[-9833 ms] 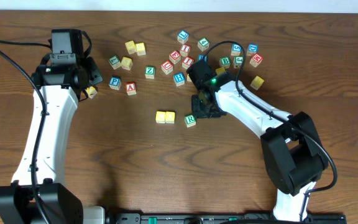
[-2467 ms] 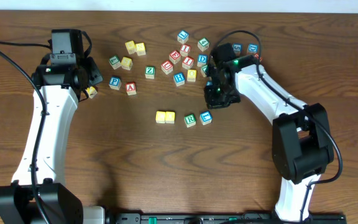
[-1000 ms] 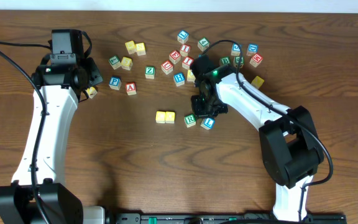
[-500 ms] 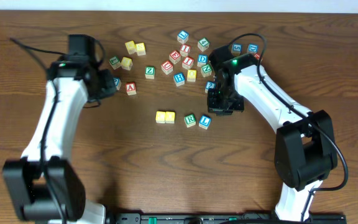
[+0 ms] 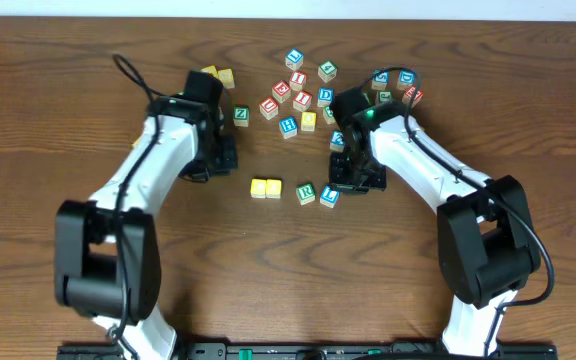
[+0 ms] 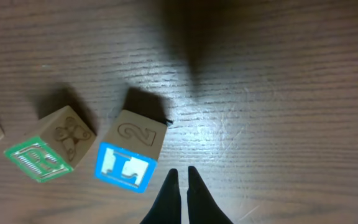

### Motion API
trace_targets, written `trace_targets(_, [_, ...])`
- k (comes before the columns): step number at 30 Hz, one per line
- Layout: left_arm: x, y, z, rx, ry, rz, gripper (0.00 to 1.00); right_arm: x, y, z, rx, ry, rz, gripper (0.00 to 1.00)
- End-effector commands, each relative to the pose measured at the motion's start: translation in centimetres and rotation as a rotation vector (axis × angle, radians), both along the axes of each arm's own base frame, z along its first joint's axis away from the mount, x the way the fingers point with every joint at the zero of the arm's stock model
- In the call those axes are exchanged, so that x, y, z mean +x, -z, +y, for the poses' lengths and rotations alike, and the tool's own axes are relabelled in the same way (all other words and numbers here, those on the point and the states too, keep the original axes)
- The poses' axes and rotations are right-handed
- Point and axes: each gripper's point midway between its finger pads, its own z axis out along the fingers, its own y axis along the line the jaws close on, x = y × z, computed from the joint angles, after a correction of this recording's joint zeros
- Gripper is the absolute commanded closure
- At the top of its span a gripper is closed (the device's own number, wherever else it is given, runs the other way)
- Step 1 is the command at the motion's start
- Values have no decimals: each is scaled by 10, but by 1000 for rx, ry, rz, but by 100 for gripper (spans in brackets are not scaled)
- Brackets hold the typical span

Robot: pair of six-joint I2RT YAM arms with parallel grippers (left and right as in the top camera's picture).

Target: Spell out CORL

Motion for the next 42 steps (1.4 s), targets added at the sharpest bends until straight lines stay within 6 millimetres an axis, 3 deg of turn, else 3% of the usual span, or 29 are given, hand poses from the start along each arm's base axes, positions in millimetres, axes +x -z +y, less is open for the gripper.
trace_targets(1, [-7, 29, -16, -40, 19, 84, 87, -12, 9, -2, -9, 25, 25, 99])
trace_targets(9, [-6, 34, -25, -90, 26, 92, 88, -3, 9, 12, 62, 23, -8, 99])
trace_targets(18, [-22, 37, -53, -100, 82, 125, 88, -4, 15, 19, 73, 24, -20, 99])
trace_targets(29, [-26, 37, -64, -99, 84, 131, 88, 4, 18, 30, 100, 54, -66, 99])
trace_targets(42, [-35, 37, -93, -102, 120, 123, 87, 8, 17, 40, 118, 36, -96, 99])
